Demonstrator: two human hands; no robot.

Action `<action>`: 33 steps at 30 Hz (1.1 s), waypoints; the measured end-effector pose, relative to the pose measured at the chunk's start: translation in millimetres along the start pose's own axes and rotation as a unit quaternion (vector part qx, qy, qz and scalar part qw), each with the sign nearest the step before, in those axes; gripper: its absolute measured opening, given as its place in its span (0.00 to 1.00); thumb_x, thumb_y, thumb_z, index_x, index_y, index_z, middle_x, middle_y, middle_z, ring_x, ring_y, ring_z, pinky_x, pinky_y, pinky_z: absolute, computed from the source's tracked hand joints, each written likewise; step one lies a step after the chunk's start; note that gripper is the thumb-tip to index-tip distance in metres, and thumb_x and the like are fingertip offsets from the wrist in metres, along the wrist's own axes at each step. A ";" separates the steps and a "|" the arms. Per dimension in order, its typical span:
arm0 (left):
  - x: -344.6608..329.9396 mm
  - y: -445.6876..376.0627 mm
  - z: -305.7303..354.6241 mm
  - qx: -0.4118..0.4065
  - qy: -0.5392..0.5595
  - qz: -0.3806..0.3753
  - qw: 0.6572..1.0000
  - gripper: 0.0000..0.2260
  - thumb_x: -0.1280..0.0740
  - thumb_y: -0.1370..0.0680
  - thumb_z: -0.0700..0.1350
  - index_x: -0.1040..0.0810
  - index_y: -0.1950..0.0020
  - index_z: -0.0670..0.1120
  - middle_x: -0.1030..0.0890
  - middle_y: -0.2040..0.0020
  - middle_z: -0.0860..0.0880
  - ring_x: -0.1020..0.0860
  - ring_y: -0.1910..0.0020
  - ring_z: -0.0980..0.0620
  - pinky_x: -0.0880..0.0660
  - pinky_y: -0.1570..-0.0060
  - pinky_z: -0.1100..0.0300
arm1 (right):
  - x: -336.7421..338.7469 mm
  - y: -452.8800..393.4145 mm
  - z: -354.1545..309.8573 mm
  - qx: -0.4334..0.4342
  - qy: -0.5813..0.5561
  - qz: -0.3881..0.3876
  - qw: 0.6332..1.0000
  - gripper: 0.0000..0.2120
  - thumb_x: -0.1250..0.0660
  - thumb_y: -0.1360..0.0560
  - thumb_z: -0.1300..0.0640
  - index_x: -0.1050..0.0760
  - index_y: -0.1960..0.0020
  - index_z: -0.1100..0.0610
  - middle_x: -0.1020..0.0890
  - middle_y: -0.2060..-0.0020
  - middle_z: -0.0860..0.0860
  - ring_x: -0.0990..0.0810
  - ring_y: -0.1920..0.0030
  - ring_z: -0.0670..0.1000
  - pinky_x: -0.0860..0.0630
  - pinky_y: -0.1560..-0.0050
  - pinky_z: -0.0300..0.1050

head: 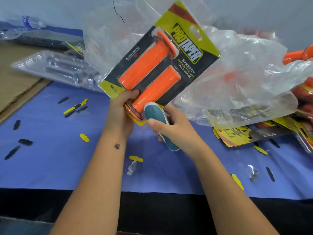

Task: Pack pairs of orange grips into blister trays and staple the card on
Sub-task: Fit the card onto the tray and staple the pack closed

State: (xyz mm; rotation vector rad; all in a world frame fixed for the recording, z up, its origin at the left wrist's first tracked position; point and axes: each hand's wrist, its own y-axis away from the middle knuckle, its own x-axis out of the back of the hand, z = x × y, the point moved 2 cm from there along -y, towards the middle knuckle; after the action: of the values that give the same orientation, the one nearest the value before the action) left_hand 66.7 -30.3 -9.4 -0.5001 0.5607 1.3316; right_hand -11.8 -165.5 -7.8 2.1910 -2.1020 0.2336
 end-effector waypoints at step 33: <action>1.0 -3.1 1.5 0.065 0.033 -0.024 0.997 0.14 0.40 0.24 0.54 0.20 0.61 0.48 0.20 0.61 0.47 0.21 0.62 0.47 0.24 0.60 0.55 | -7.3 -8.6 -0.3 -0.038 -0.131 0.036 0.990 0.18 0.31 0.28 0.45 0.21 0.57 0.62 0.17 0.67 0.60 0.19 0.70 0.54 0.23 0.69 0.42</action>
State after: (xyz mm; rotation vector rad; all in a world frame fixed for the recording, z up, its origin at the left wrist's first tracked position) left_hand 70.0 -29.2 -8.8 -0.4491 0.6815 1.2268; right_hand -3.6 -157.9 -8.5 2.2092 -2.2798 -0.1377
